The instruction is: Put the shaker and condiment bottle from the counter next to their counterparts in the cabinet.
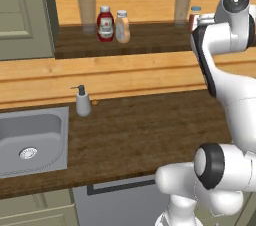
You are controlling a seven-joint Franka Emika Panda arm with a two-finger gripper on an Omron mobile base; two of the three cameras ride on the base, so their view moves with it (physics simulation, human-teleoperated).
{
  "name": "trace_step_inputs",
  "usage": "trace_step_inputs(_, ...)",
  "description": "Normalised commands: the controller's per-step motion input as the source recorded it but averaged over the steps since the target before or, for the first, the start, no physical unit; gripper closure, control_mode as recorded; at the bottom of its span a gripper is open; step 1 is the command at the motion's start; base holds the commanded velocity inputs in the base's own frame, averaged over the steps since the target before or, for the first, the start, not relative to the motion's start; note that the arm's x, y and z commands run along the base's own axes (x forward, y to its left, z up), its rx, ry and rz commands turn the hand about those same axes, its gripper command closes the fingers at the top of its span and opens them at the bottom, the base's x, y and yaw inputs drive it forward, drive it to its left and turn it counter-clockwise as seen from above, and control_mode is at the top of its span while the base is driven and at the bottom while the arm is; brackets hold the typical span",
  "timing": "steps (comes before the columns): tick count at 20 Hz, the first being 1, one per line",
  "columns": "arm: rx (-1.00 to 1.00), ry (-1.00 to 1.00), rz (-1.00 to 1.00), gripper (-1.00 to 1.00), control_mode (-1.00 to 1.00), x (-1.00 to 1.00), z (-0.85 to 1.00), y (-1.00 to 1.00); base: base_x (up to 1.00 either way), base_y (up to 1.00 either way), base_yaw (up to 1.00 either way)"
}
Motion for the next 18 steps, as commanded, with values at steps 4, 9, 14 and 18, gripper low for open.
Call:
trace_step_inputs(4, 0.0, 0.0, 0.03, 1.0, -1.0, 0.26, -0.02, -0.23, 0.0, 0.0, 0.0)
trace_step_inputs(9, -0.01, 0.0, 0.02, 1.0, -1.0, 0.23, -0.17, -0.1, 0.0, 0.0, 0.0)
trace_step_inputs(14, -0.01, 0.0, 0.02, 1.0, -1.0, 0.29, -0.18, -0.06, 0.0, 0.0, 0.0)
trace_step_inputs(18, 0.0, 0.0, 0.0, 1.0, -1.0, 0.34, -0.16, -0.15, 0.0, 0.0, 0.0)
